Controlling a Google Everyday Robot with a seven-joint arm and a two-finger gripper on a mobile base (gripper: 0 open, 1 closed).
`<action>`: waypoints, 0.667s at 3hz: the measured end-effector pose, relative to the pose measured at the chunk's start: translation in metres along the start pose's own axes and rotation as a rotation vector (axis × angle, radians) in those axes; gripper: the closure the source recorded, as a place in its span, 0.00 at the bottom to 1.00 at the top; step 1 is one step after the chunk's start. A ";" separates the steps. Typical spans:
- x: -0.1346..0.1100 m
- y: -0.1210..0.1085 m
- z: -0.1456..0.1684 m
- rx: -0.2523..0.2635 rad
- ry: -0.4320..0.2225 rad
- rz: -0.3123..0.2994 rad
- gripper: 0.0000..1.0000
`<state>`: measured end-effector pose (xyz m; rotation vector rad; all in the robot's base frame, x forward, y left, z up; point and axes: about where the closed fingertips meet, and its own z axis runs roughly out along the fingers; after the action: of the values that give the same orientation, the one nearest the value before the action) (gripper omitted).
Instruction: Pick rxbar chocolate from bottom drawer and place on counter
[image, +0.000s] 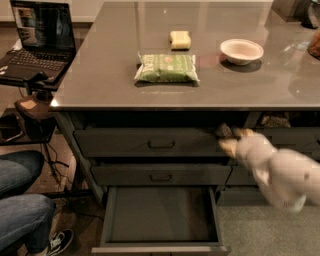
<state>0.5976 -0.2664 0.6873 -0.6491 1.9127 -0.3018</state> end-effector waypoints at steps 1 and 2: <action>-0.080 -0.045 -0.025 -0.011 -0.079 0.003 1.00; -0.076 -0.044 -0.026 -0.011 -0.071 0.003 1.00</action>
Offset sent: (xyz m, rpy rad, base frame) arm 0.0200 0.0052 0.0867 0.0241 -0.0549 0.0420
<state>0.6105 -0.2621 0.7781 -0.6558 1.8484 -0.2627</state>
